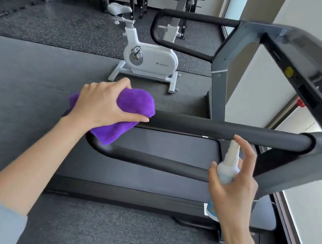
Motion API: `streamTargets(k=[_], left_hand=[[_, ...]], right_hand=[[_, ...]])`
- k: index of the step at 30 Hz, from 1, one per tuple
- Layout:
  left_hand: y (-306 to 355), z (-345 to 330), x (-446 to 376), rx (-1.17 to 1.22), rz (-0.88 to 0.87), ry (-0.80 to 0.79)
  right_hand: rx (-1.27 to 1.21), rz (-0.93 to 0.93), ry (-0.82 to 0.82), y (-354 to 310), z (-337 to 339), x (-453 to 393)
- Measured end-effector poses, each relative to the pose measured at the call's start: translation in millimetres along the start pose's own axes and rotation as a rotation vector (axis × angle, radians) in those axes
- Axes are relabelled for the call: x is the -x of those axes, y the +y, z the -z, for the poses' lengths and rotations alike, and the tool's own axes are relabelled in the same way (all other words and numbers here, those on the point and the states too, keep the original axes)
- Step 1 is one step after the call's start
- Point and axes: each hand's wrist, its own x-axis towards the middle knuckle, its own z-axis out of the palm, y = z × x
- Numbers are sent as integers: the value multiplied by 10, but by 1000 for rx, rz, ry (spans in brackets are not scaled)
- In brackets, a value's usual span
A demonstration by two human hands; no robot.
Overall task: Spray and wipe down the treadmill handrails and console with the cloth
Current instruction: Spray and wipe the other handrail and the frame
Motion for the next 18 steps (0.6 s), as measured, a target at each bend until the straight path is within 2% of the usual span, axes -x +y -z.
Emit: streamTargets(k=[4,7,10,14,18], left_hand=[[457,-125,-204,-79,-160,1],[963,-314,-269,-96,-217,18],[1098,-392,-205,-69,-190,113],[875,-358,-6,-19,-164,265],[627,-289,345,-52,63,396]], right_hand=[[16,-3,14,-33,-14,-19],[15,-12,19,-28,36,-8],[16,-25,-2,4,100,15],[27,-22,-3,38,233,23],[4,-30,-14,62,362,65]])
